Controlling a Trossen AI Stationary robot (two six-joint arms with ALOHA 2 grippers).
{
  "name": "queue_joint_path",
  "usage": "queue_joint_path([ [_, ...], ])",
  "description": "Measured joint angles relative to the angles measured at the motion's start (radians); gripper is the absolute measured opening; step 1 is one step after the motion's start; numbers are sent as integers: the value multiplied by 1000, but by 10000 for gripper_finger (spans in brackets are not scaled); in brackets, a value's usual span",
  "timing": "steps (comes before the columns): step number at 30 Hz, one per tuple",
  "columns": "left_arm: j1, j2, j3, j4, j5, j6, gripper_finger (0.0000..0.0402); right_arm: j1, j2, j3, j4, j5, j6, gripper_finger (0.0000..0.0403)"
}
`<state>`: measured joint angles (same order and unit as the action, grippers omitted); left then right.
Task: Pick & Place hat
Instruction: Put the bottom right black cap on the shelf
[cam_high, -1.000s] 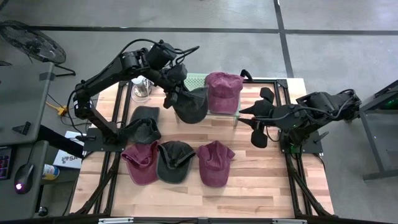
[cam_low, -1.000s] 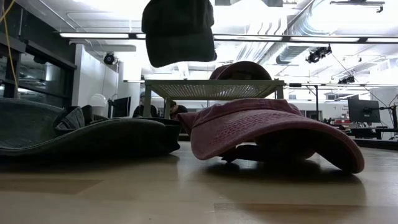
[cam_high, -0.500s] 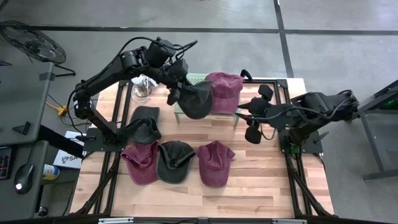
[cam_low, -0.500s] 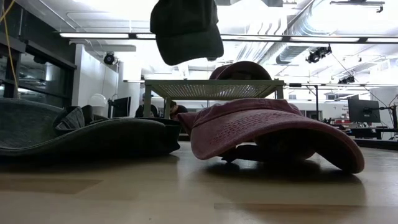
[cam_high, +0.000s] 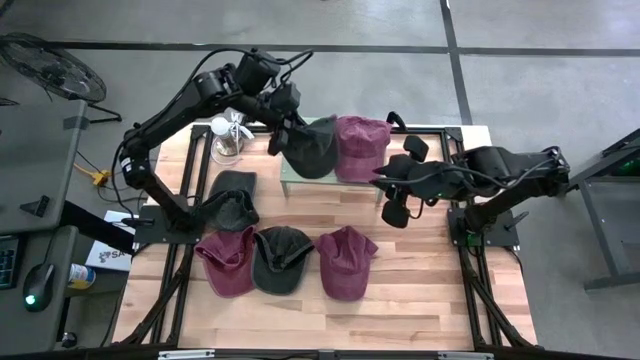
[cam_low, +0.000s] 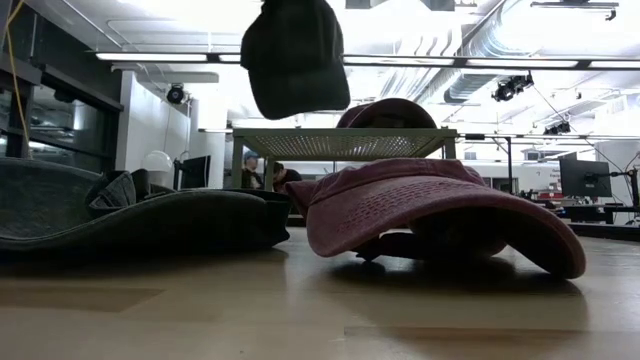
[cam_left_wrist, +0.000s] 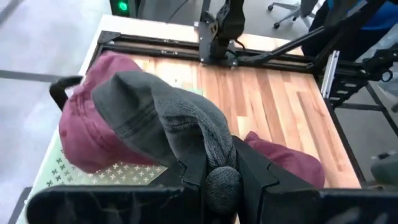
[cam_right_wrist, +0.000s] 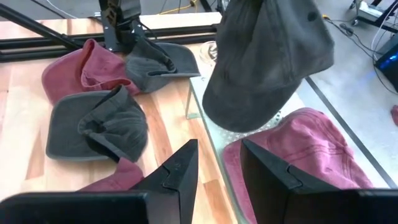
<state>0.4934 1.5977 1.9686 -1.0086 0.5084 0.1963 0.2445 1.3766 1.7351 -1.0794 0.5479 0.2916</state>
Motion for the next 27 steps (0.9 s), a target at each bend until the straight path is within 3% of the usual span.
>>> queue_joint_path([
  [8,31,21,0,-87,19,87,44,-3,0,0,0,10,7,113],
  [27,44,75,-2,-42,31,143,44,-3,0,0,0,47,22,113],
])
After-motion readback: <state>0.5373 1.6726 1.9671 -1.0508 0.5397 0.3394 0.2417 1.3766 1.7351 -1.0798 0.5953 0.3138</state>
